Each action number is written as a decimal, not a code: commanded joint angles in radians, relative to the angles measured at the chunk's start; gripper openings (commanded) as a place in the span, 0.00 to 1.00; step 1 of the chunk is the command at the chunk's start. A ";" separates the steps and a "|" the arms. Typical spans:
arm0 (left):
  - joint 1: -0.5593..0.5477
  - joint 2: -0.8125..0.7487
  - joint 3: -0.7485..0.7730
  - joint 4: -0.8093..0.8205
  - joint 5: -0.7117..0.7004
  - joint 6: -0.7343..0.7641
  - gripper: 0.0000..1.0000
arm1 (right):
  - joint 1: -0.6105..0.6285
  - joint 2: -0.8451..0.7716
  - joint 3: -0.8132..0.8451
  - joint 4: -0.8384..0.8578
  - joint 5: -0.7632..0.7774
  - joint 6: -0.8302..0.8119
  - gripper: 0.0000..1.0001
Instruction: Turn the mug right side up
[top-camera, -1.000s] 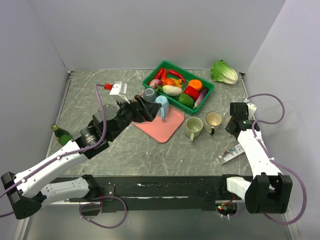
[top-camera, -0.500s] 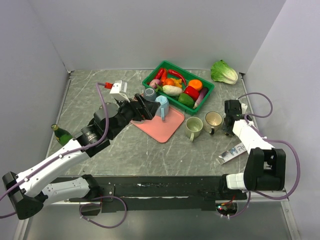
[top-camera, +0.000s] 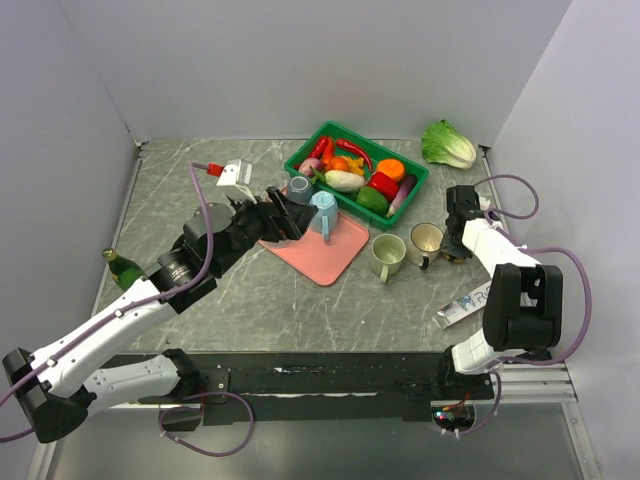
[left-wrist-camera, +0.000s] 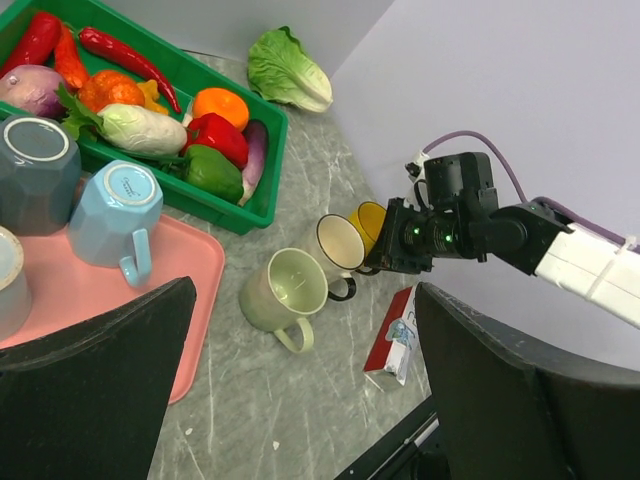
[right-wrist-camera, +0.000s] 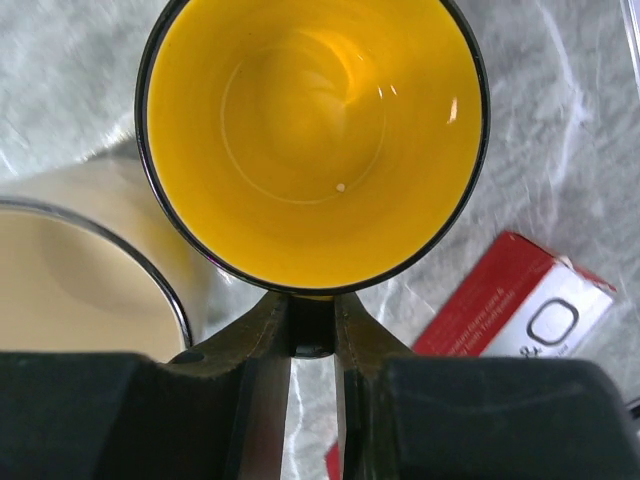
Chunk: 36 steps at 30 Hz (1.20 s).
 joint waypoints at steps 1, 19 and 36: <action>0.008 -0.039 0.007 -0.002 0.008 -0.001 0.96 | -0.007 0.014 0.038 -0.007 0.012 0.030 0.18; 0.019 -0.001 0.072 -0.161 -0.070 0.018 0.96 | -0.007 -0.236 0.034 -0.136 0.023 0.126 0.89; 0.022 0.329 0.189 -0.309 -0.182 0.393 0.96 | -0.005 -0.706 0.029 -0.006 -0.596 0.017 1.00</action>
